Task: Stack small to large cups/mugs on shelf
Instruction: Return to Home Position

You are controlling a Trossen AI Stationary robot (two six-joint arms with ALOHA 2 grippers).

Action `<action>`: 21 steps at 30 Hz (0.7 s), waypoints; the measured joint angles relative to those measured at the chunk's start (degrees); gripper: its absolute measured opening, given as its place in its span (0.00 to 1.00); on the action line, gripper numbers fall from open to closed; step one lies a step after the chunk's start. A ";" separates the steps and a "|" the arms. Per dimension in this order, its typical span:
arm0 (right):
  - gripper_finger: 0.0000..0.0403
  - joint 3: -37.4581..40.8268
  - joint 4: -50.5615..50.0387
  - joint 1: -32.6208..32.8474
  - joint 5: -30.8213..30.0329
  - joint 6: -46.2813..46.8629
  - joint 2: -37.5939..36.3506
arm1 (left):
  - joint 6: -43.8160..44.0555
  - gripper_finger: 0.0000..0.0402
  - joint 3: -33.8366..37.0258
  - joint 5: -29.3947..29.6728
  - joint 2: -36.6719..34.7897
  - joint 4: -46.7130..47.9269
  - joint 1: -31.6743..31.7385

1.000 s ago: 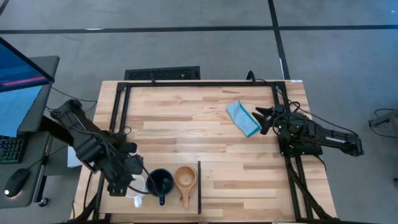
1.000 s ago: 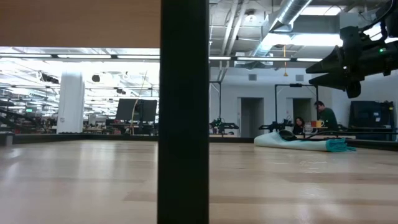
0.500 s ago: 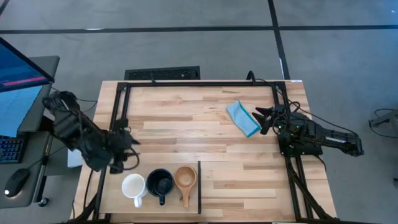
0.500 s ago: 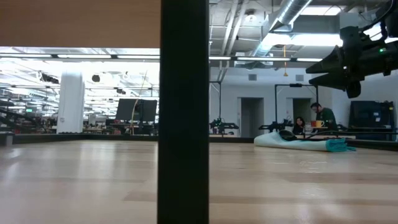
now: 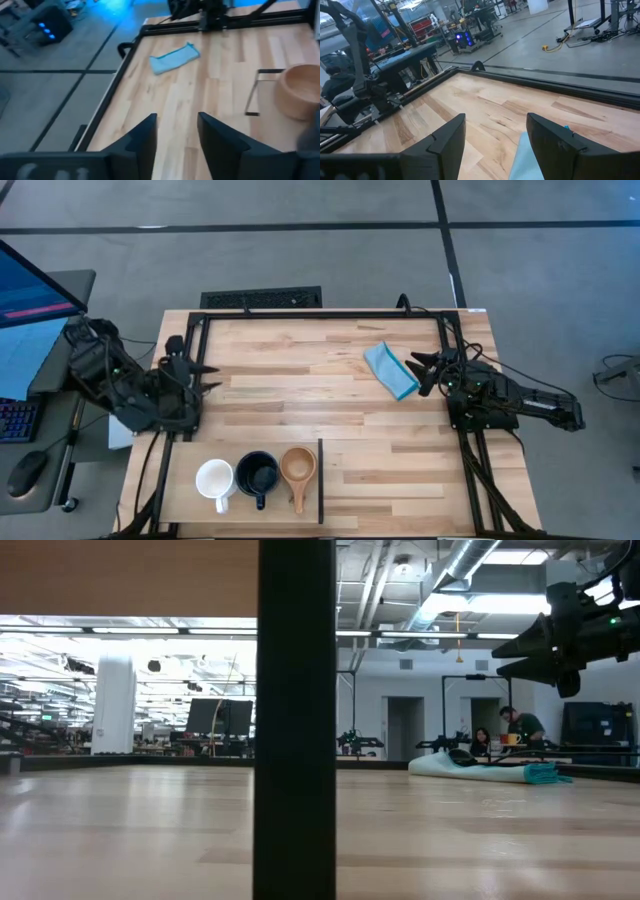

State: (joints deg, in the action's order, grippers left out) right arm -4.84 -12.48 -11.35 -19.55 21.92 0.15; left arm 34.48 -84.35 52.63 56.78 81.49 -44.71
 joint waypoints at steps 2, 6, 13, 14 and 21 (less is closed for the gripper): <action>0.58 0.00 0.03 0.00 0.00 0.01 0.01 | 1.73 0.28 2.79 1.08 -1.73 -0.01 0.01; 0.58 0.00 0.24 0.00 -0.02 0.67 -0.01 | 5.42 0.15 8.19 5.45 -5.71 0.00 0.00; 0.58 0.11 3.14 0.00 -0.04 5.56 0.01 | 8.03 0.01 15.29 8.15 -15.53 -2.90 0.01; 0.58 0.11 3.59 0.00 -0.04 5.54 0.01 | 7.42 0.01 16.35 8.24 -17.17 -4.11 0.01; 0.58 0.11 4.70 -0.04 -0.97 1.81 0.01 | 1.27 0.01 26.09 11.18 -29.32 -16.00 0.02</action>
State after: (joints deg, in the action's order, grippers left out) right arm -4.73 -7.79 -11.40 -20.52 23.73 0.16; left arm 35.75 -58.26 63.81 27.46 65.49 -44.69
